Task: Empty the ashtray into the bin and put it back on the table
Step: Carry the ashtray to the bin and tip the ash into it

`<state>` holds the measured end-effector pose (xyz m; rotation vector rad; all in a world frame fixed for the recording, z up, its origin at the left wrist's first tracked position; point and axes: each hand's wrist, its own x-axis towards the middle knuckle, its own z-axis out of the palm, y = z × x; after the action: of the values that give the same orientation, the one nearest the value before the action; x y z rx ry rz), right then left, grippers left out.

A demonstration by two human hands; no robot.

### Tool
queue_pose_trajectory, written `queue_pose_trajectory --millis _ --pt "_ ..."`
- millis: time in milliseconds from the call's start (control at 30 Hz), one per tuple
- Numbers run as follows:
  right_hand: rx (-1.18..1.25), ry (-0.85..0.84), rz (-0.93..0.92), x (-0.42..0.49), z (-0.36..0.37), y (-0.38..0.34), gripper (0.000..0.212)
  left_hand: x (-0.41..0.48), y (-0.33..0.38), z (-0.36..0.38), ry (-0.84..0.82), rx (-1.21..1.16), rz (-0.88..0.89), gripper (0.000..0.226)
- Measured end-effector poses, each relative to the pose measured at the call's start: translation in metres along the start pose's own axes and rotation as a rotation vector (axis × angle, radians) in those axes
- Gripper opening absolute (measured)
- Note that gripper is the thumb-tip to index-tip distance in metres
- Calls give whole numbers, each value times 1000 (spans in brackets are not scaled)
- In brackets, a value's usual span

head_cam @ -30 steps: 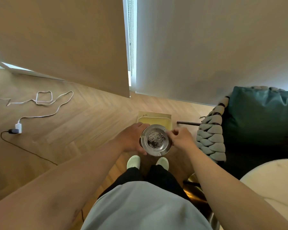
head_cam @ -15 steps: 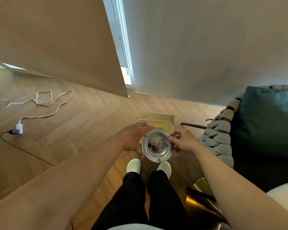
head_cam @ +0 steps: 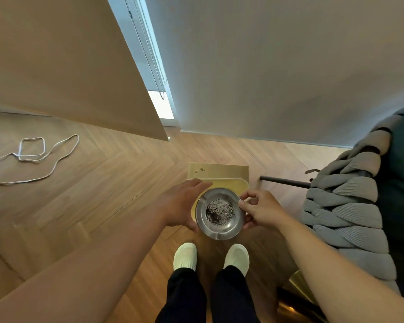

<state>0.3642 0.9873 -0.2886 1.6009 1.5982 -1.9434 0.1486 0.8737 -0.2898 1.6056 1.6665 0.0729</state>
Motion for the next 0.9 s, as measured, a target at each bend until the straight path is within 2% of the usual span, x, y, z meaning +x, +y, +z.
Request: queue_pose_trajectory --millis 200,367,567,900 --pt "65 138 11 56 7 45 2 28 -55 51 84 18 -75 131" --pt "124 200 17 91 7 74 4 47 -91 82 161 121 -171 151" --pt "191 205 -5 119 11 85 9 60 -111 108 146 168 -161 154" --pt "207 181 4 135 11 92 4 69 -122 127 171 244 -194 163"
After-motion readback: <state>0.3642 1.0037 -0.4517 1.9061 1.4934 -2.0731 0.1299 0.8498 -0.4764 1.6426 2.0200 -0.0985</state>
